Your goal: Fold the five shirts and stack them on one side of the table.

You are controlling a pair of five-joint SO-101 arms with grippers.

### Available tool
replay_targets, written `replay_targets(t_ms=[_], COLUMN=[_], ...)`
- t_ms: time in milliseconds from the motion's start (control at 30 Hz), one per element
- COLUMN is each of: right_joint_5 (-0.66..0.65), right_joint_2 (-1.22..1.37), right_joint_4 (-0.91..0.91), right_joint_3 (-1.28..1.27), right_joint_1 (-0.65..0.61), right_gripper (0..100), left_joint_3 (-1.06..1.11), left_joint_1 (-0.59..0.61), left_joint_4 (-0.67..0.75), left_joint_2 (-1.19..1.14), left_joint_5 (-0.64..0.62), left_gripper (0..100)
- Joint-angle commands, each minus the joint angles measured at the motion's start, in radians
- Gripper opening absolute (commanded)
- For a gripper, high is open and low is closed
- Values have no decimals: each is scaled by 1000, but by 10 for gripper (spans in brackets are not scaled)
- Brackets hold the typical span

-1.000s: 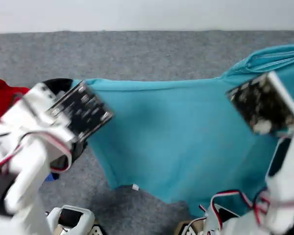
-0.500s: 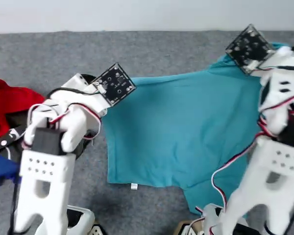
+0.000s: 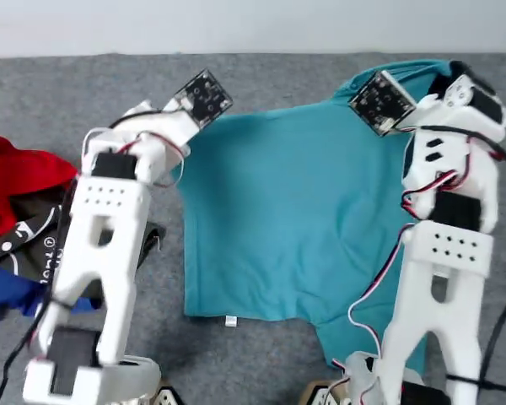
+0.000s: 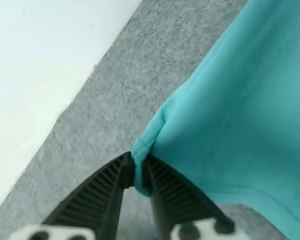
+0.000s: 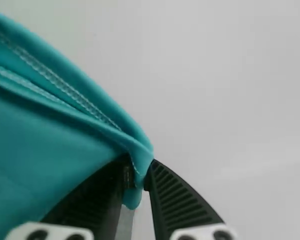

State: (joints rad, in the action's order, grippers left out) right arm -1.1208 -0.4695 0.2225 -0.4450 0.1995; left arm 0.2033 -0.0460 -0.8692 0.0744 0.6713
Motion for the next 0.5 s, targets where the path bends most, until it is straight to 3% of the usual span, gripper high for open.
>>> replay_targets(t_ms=[0, 133, 367, 467], right_joint_5=[0, -2, -34, -34], right_joint_2=[41, 102, 125, 113], right_joint_4=[-148, -237, -249, -239], right_joint_3=[18, 18, 15, 5], right_joint_1=[-2, 1, -7, -5], right_gripper=[9, 9, 9, 9], left_joint_3=[-163, -277, -412, -415], left_joint_1=[9, 5, 14, -14], left_joint_4=[25, -51, -115, -207], left_joint_2=[-91, -181, -229, -218], left_joint_5=[57, 120, 170, 193], left_gripper=[13, 13, 13, 13])
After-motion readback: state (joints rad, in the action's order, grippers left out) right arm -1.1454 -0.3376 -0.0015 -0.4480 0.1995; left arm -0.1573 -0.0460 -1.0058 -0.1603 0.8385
